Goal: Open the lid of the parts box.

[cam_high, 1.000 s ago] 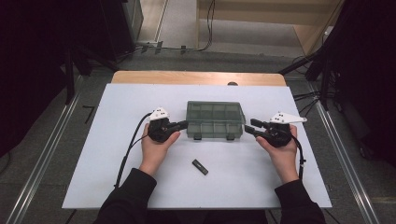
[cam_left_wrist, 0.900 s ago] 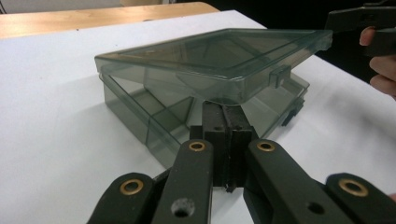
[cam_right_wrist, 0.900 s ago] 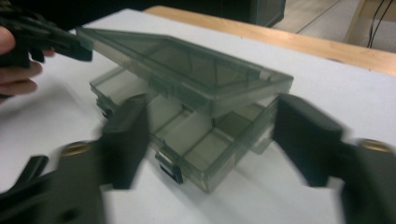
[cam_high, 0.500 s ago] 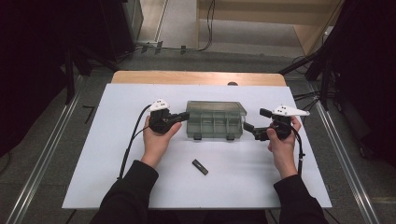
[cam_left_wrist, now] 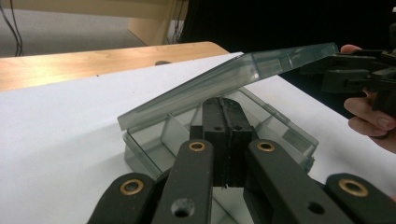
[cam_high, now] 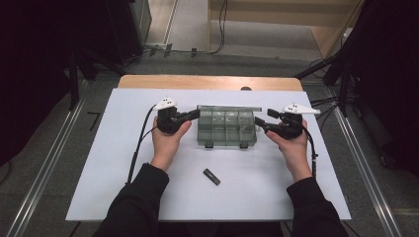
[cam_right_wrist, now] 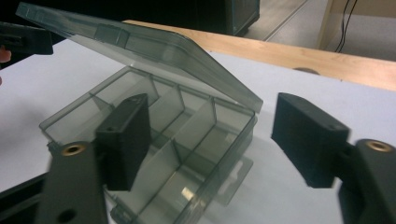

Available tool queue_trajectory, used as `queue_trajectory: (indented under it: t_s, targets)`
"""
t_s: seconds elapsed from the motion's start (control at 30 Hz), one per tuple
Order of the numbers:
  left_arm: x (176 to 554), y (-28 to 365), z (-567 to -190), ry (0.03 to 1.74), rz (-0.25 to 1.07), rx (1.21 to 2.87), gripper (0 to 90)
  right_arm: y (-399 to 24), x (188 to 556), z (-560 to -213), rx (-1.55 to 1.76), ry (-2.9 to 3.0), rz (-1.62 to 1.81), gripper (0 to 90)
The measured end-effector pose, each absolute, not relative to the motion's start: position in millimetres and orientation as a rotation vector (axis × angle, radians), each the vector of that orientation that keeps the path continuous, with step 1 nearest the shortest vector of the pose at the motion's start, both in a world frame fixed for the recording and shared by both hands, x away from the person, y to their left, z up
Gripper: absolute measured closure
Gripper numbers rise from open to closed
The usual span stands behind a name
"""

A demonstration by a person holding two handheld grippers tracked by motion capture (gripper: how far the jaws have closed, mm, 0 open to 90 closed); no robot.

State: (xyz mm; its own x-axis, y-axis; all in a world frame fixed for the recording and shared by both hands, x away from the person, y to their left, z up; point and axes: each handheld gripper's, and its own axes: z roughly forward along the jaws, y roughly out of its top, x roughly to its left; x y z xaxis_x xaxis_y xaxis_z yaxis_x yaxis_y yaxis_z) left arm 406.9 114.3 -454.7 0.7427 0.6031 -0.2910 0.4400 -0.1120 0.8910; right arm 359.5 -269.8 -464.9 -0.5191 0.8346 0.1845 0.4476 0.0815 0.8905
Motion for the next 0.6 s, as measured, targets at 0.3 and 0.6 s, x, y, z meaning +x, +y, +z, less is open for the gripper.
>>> queue_trajectory:
  t_s: [0.3,0.6]
  targets:
    - [412.9,112.8,-447.3,0.818,0.187,1.736,89.6,-269.9,370.2,-456.6,1.23,1.92,1.486,61.3]
    - [415.5,120.4,-450.1,0.838,0.187,1.75,89.5,-269.0,376.0,-448.3,1.205,1.915,1.486,73.1]
